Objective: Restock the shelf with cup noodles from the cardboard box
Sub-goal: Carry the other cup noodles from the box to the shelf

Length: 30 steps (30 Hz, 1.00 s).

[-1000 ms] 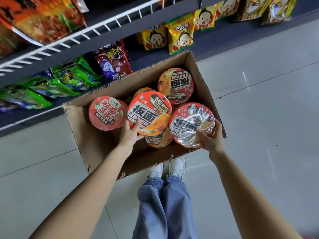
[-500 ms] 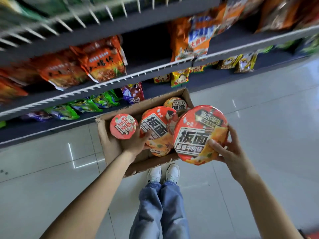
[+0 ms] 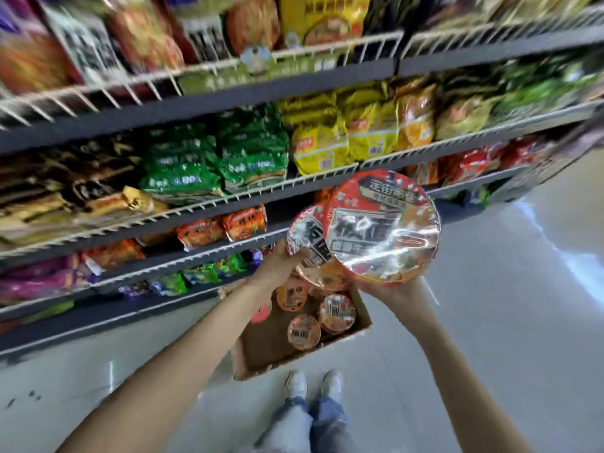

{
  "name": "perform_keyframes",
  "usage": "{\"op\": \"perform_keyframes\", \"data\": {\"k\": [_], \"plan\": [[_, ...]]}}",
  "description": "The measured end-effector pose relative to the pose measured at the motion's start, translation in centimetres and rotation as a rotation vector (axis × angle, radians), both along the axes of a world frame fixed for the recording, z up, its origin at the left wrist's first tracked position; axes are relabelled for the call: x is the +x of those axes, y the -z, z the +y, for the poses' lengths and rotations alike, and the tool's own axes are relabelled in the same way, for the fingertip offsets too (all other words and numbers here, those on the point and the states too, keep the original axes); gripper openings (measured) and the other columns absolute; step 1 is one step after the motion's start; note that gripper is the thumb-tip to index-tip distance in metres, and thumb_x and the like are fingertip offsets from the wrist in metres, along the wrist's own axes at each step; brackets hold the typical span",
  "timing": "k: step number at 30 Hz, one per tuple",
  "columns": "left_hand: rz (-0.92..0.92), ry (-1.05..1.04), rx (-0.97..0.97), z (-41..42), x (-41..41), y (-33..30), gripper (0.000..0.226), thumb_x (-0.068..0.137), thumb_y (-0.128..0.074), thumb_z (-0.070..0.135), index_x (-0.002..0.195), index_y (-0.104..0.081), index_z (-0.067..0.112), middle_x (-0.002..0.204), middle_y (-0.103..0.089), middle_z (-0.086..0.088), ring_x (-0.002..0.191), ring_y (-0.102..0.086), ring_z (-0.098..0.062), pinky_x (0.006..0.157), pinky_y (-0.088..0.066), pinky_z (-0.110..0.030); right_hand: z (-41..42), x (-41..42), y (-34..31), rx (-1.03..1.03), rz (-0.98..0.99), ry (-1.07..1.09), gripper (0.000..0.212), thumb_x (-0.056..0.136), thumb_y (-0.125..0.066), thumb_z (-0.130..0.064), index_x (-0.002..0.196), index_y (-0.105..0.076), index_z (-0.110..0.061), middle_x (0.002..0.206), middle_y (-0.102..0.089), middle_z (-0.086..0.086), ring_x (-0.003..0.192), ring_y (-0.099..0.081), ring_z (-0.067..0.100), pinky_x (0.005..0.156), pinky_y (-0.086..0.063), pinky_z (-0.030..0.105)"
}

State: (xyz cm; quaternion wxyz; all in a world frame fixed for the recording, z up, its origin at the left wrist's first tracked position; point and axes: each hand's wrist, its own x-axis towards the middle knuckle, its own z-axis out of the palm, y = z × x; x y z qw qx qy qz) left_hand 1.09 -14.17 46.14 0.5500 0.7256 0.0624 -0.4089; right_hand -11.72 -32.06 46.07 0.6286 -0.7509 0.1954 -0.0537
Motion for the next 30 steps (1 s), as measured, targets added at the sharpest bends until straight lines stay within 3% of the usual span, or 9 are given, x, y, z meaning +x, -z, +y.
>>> {"op": "perform_keyframes", "data": {"k": [3,5,9,12,14,17,21,25,30], "plan": [[-0.070,0.104,-0.026,-0.2,0.3,-4.1,0.053,0.095,-0.052,0.021,0.142,-0.026,0.019,0.126,-0.051,-0.006,0.086,-0.065,-0.025,0.067,-0.058,-0.028,1.0,1.1,-3.2,0.003,-0.093,0.027,0.063,0.060,-0.087,-0.035,0.116,-0.060,-0.020,0.109,-0.070,-0.014,0.104,-0.065,0.007,0.088,-0.054,0.027],[-0.154,0.228,0.026,-0.5,0.9,-6.8,0.062,0.094,-0.052,0.037,0.146,-0.022,0.021,0.114,-0.062,-0.006,0.075,-0.070,-0.025,0.071,-0.059,-0.033,0.6,1.9,-5.4,-0.026,-0.127,-0.005,0.073,0.058,-0.084,-0.048,0.120,-0.058,-0.020,0.113,-0.068,-0.015,0.109,-0.062,0.006,0.090,-0.052,0.023],[-0.413,0.501,0.176,-0.2,2.2,-13.6,0.084,0.076,-0.033,0.078,0.147,-0.010,0.039,0.144,-0.043,0.000,0.109,-0.063,-0.021,0.094,-0.048,-0.032,-2.3,3.9,-10.0,-0.057,-0.184,0.007,0.084,0.053,-0.089,-0.040,0.126,-0.053,-0.018,0.115,-0.065,-0.010,0.106,-0.062,-0.001,0.085,-0.051,0.017],[-0.754,0.632,0.319,0.3,2.6,-19.1,0.111,0.049,-0.021,0.098,0.145,0.002,0.047,0.141,-0.033,0.011,0.122,-0.048,-0.017,0.095,-0.040,-0.026,-4.3,5.4,-15.4,-0.020,-0.275,-0.029,0.084,0.065,-0.085,-0.041,0.133,-0.038,-0.026,0.120,-0.058,-0.012,0.101,-0.060,-0.007,0.076,-0.048,0.008],[-0.902,0.553,0.314,0.2,2.1,-22.4,0.120,0.038,-0.037,0.100,0.139,0.009,0.055,0.138,-0.018,0.016,0.127,-0.031,-0.009,0.100,-0.035,-0.026,-5.2,6.3,-19.0,0.043,-0.325,-0.076,0.067,0.067,-0.073,-0.038,0.121,-0.033,-0.046,0.113,-0.053,-0.023,0.096,-0.058,-0.010,0.075,-0.050,0.013],[-1.153,0.369,0.309,-1.2,1.0,-26.4,0.131,0.041,-0.063,0.085,0.144,0.008,0.047,0.144,0.001,0.029,0.137,-0.012,-0.004,0.114,-0.024,-0.038,-6.6,8.1,-24.2,0.117,-0.393,-0.160,0.078,0.064,-0.073,-0.049,0.128,-0.031,-0.041,0.116,-0.058,-0.018,0.100,-0.064,0.002,0.077,-0.057,0.029],[-1.446,0.055,0.265,-3.3,0.4,-31.8,0.132,0.042,-0.072,0.076,0.149,-0.008,0.032,0.144,-0.019,0.021,0.132,-0.032,-0.006,0.108,-0.036,-0.041,-8.1,10.6,-31.0,0.153,-0.528,-0.272,0.077,0.073,-0.073,-0.051,0.133,-0.027,-0.037,0.123,-0.060,-0.005,0.095,-0.069,0.012,0.064,-0.057,0.029],[-1.642,-0.159,0.332,-4.9,0.7,-37.6,0.123,0.044,-0.071,0.077,0.146,-0.018,0.033,0.141,-0.031,0.016,0.123,-0.044,-0.008,0.100,-0.042,-0.037,-9.3,12.9,-38.4,0.108,-0.646,-0.387,0.074,0.064,-0.075,-0.061,0.119,-0.029,-0.042,0.125,-0.059,-0.004,0.101,-0.068,0.020,0.068,-0.058,0.037],[-1.636,-0.263,0.258,-6.8,4.1,-42.3,0.104,0.047,-0.076,0.072,0.135,-0.037,0.034,0.127,-0.047,0.016,0.112,-0.052,-0.004,0.091,-0.047,-0.033,-9.7,16.5,-45.4,-0.075,-0.697,-0.341,0.097,0.061,-0.066,-0.065,0.141,-0.024,-0.031,0.124,-0.058,-0.010,0.105,-0.065,0.015,0.080,-0.058,0.046]]}}
